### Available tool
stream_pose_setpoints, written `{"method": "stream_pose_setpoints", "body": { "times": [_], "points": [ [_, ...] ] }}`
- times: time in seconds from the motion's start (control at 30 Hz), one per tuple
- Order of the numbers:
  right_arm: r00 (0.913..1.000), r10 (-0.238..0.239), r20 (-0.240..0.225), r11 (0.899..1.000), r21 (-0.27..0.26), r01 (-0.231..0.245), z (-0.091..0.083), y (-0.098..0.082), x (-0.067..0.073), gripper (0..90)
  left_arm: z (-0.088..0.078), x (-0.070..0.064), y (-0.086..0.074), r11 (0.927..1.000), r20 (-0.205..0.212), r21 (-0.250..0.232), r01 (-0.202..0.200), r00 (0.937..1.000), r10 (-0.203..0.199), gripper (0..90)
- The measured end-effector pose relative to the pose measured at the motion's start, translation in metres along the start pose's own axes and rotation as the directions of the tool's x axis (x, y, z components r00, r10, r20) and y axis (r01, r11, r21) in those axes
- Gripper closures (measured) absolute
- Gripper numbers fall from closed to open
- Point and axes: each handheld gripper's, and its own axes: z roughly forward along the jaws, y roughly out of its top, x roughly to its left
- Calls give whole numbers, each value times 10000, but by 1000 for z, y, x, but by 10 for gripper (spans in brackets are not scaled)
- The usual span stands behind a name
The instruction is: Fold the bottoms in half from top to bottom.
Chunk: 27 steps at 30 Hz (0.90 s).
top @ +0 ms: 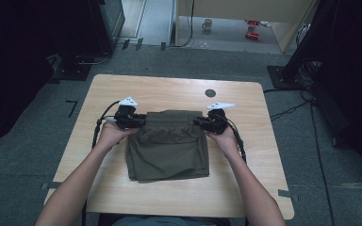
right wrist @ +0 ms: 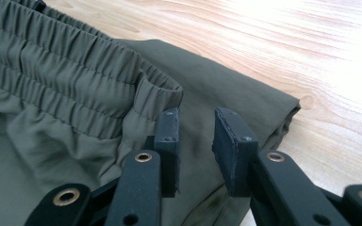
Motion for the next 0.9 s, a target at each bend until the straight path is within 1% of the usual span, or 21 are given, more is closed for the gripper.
{"method": "stream_pose_setpoints", "body": {
  "times": [0.03,0.17,0.27,0.33,0.43,0.53,0.57,0.67,0.73,0.77,0.83,0.9],
  "points": [
    [10000,-28,-43,10000,-5,27,-2,-1,1,705,-2,-2,-1,9999,29,17,-99,9999,99,629],
    [9991,-408,-103,9990,-194,405,-12,-3,9,696,-9,-10,-5,9992,112,159,-371,9993,370,610],
    [9983,-578,-124,9982,-164,576,-15,-6,15,694,-13,-16,-10,9980,105,285,-562,9984,559,600],
    [9977,-652,-176,9979,14,652,-17,-6,19,690,-16,-20,-14,9977,198,353,-581,9982,574,598],
    [9953,-943,-203,9954,-200,939,-22,-11,24,683,-19,-26,-18,9962,234,446,-745,9970,735,592],
    [9936,-1098,-257,9939,-146,1095,-26,-14,28,672,-23,-32,-22,9953,333,468,-848,9960,833,585],
    [9934,-1113,-283,9938,-26,1113,-28,-14,30,664,-25,-33,-24,9953,389,465,-849,9958,831,581],
    [9909,-1306,-318,9914,-73,1304,-34,-18,32,645,-27,-38,-29,9950,494,514,-858,9953,833,577],
    [9900,-1391,-232,9902,73,1393,-40,-21,34,635,-28,-42,-33,9930,540,650,-982,9940,948,573],
    [9890,-1462,-231,9892,57,1463,-42,-22,33,633,-29,-45,-35,9922,583,688,-1042,9932,1003,569],
    [9901,-1388,-189,9903,17,1389,-48,-26,33,627,-31,-48,-38,9921,585,656,-1072,9929,1035,561],
    [9906,-1355,-192,9908,-42,1354,-49,-29,33,621,-33,-50,-40,9923,592,651,-1051,9931,1013,545]
  ]
}}
